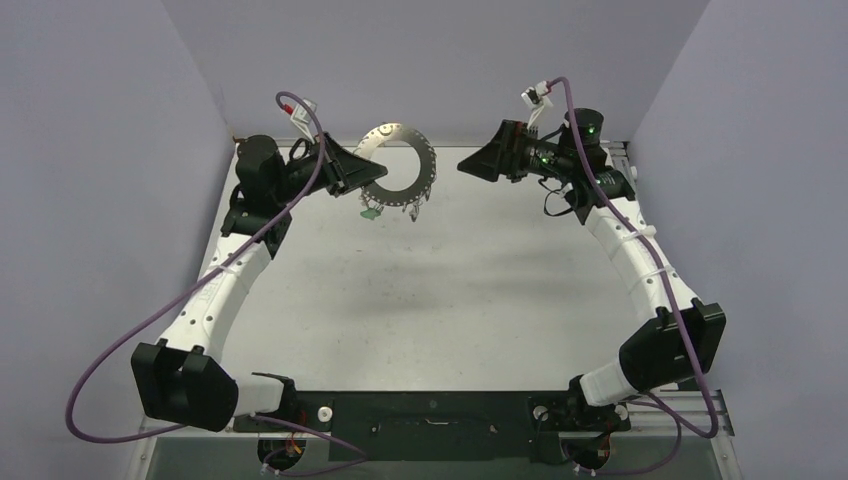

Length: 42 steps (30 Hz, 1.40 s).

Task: Remove the keys from the keyring

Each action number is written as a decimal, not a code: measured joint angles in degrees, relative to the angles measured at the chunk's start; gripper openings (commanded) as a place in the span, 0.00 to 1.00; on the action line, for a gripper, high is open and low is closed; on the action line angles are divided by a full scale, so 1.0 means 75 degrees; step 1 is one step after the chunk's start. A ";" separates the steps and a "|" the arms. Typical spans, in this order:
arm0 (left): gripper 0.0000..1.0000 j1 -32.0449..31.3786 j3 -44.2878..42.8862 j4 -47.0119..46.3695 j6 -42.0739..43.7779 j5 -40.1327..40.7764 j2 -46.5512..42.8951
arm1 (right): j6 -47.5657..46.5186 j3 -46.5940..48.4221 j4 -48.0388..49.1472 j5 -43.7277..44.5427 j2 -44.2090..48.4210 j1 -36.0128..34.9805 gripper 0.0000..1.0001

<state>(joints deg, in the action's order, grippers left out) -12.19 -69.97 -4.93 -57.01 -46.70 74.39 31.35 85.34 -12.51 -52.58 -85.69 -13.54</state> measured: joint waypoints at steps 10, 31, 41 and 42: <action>0.00 -0.0035 0.0364 0.0006 -0.0953 0.0787 0.0332 | 0.0256 -0.0522 -0.0117 0.0067 0.0513 -0.1309 0.78; 0.00 -0.0023 0.0516 -0.0396 -0.2404 0.1620 0.0965 | 0.3150 -0.1139 0.2226 0.0717 -0.0434 -0.2264 0.57; 0.00 -0.0233 0.0571 -0.1192 -0.2562 0.1390 0.0965 | 0.3567 -0.1139 0.2818 0.1492 -0.0769 -0.2259 0.50; 0.00 -0.0254 0.0600 -0.1244 -0.2576 0.1361 0.0965 | 0.3582 -0.1139 0.2865 0.1562 -0.0799 -0.2259 0.49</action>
<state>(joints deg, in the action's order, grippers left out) -14.09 -65.47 -14.26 -76.34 -36.49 81.62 58.22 76.79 8.97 -40.86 -91.68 -30.48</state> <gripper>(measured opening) 0.105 0.533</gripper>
